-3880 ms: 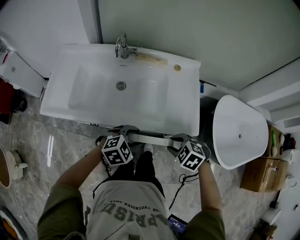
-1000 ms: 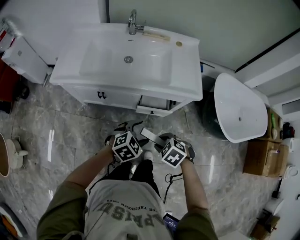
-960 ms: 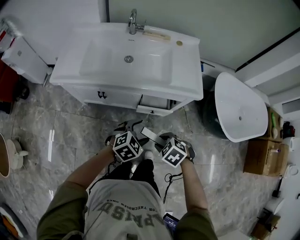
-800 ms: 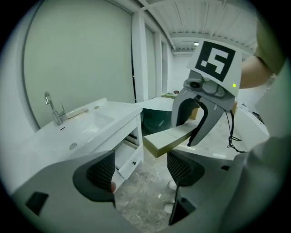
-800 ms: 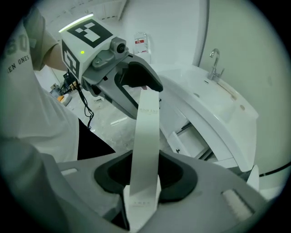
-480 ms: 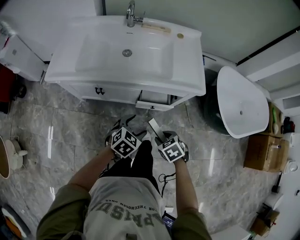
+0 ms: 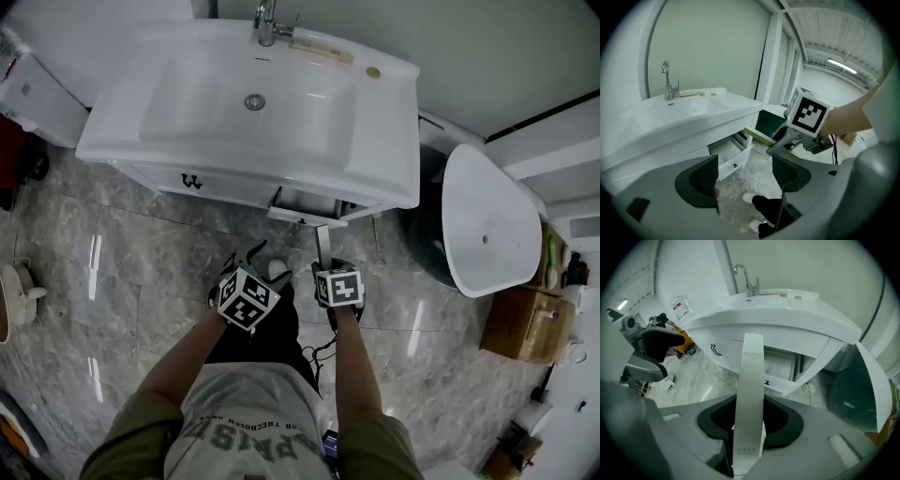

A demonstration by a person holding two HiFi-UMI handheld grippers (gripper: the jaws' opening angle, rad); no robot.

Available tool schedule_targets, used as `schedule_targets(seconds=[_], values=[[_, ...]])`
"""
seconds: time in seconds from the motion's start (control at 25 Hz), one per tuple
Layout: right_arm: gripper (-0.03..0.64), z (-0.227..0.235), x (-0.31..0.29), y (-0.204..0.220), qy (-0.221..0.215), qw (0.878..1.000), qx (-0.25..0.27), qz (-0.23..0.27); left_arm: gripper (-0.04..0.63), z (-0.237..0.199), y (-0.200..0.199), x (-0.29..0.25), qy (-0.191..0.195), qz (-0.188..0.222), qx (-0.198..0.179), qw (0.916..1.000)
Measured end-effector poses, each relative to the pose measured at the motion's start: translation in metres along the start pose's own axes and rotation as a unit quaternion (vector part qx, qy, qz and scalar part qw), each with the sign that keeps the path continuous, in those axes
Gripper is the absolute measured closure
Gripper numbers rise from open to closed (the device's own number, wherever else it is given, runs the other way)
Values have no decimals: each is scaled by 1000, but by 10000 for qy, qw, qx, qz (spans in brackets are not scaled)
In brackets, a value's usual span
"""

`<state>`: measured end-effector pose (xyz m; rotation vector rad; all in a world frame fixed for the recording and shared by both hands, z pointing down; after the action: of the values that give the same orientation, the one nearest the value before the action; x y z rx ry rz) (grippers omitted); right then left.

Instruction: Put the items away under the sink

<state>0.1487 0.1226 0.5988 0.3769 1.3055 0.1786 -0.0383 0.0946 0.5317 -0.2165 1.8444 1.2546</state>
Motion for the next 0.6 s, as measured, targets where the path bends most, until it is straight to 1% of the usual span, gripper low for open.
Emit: schedule_targets(seconds=[0.16,0.24,0.32,0.48,0.6], values=[[472,21,-29,-6,58,9995,-311,32,252,-6,2,-21,-32,36,238,9997],[472,29,-41,-11,132,9989,-438,63,250,-10,6,-34,-32,30,255,9997],[472,36,-57,-12,44,9985,-510,181,249,-12,15,-50,-19,-17,226,9997],[472,47,-89,-15,-145,9983,-513,245,247,-12,40,-90,64,-134,179,9997],[472,51,-111,-14,-106,9990,-395,180,247,-13,61,-117,93,-218,223,9995]])
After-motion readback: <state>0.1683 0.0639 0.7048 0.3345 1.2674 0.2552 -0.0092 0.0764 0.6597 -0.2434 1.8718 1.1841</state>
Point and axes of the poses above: the fingertips, and each gripper's own axes: x backward along the fingers, z to its right, y out of its underside, the point moved 9 cm from there along x, backward along the fingers, and after that the axes turned 3 degrees about -y, right-handed, at the moved point
